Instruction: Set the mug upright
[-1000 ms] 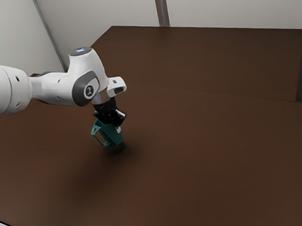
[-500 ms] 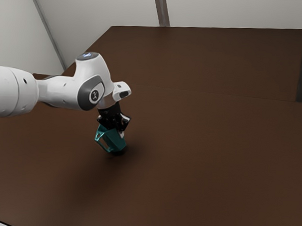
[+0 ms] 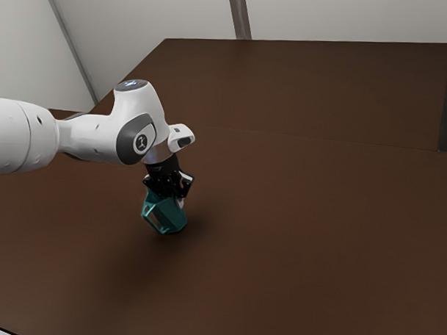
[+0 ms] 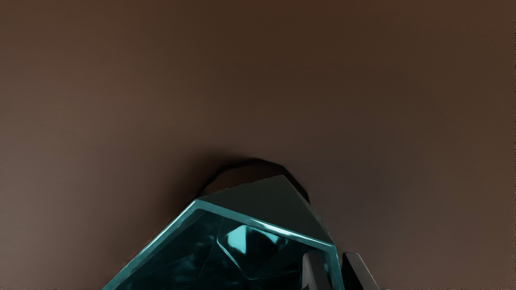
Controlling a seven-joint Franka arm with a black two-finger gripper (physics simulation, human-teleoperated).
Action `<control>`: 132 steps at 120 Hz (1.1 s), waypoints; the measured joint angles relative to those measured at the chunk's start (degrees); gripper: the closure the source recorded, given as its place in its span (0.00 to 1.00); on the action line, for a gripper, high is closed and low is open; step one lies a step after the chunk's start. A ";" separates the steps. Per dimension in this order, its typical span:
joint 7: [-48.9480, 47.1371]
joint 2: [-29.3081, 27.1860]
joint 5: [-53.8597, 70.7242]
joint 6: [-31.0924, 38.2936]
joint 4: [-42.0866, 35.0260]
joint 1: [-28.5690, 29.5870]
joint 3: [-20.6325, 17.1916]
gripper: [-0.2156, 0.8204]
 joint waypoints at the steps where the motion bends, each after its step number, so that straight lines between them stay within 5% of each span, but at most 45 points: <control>1: -0.01 0.00 -0.02 -0.02 0.01 0.00 0.00 0.85; 34: -0.30 -0.09 -2.20 -2.65 1.82 0.03 -0.08 0.56; 73: -1.51 -1.07 -3.06 -11.68 9.47 0.24 -0.16 0.41; 96: 2.02 -0.97 -1.75 -17.45 20.32 13.64 -9.08 0.29; 120: 8.78 -0.87 1.06 -20.88 27.63 16.56 -10.35 0.24; 132: 11.70 -0.83 1.68 -22.97 30.43 22.63 -15.75 0.23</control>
